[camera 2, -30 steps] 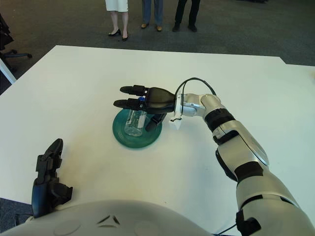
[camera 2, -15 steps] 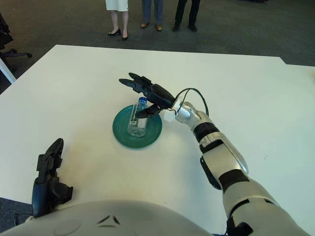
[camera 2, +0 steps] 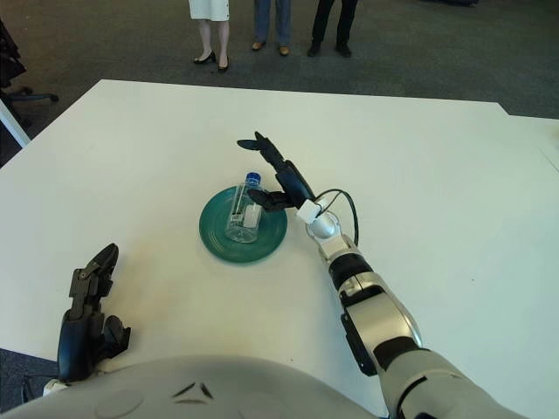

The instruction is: Put the bottle into the plate.

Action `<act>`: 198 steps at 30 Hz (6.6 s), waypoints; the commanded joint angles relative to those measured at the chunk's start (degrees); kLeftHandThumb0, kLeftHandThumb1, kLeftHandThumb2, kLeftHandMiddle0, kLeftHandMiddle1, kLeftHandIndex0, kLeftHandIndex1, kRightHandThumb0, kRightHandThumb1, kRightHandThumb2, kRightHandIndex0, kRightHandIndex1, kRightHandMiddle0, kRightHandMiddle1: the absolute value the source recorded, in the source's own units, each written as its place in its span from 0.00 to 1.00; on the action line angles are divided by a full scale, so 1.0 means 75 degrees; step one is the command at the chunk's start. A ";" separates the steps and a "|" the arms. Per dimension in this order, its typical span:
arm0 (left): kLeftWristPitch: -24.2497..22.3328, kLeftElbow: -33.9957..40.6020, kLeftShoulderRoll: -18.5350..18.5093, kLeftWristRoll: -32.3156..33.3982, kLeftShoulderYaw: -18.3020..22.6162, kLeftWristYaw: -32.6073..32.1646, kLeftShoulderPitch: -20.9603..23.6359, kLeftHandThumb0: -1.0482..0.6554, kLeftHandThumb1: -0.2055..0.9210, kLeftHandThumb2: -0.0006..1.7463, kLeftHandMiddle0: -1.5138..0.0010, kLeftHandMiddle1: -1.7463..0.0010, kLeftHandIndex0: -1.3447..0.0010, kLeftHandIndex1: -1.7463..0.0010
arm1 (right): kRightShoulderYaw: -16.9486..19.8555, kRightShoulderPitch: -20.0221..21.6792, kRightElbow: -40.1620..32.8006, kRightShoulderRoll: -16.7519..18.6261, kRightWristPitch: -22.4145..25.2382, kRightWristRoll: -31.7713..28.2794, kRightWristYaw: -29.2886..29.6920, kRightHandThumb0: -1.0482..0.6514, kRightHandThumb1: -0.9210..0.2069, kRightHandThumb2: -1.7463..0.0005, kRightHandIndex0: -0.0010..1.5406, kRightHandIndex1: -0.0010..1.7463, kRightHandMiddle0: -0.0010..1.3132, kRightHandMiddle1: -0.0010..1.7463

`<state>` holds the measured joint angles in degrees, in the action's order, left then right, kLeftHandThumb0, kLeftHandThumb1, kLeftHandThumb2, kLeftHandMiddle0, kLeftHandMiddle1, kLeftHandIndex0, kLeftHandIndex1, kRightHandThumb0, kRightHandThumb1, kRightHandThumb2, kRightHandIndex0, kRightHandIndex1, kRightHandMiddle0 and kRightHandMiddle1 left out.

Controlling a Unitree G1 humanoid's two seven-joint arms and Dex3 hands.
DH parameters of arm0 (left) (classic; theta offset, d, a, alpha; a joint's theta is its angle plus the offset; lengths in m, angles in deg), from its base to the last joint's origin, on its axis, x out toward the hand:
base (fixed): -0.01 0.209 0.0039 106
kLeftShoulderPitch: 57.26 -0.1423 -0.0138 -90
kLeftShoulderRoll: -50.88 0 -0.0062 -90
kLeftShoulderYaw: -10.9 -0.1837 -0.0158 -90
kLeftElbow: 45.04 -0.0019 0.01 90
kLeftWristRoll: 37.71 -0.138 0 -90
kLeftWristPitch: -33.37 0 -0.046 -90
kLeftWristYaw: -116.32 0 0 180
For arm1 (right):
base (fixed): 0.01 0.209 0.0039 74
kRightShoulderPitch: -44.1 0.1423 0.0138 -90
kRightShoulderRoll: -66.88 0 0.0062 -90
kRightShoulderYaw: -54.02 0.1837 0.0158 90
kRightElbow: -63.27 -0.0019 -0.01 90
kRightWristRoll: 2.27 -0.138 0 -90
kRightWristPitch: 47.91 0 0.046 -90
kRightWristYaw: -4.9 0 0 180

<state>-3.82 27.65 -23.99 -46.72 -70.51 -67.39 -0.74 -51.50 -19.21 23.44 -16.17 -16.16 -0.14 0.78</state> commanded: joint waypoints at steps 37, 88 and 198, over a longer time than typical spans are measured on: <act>-0.2813 -0.0296 -0.0127 0.0611 0.0019 0.0343 0.3899 0.15 1.00 0.42 0.73 0.99 0.93 0.52 | 0.2458 -0.2732 -0.3340 0.0307 0.2774 -0.1926 0.0445 0.23 0.00 0.64 0.43 0.08 0.11 0.52; -0.3523 -0.0674 -0.0113 0.0638 -0.0156 0.1096 0.5071 0.16 1.00 0.42 0.76 1.00 1.00 0.56 | 0.2318 -0.3225 -0.4431 0.1224 0.5972 -0.1414 0.1860 0.22 0.00 0.58 0.20 0.01 0.00 0.38; -1.0037 0.5300 -0.0649 0.1096 -0.0094 0.1583 0.4620 0.18 1.00 0.35 0.84 0.26 0.96 0.31 | 0.2338 -0.2044 -0.1571 0.1788 0.5780 -0.0576 0.2640 0.20 0.00 0.58 0.21 0.00 0.00 0.35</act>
<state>-76.65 68.16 -28.24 -38.26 -70.67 -54.43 32.69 -34.63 -31.83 7.45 -3.85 24.17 -4.75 20.47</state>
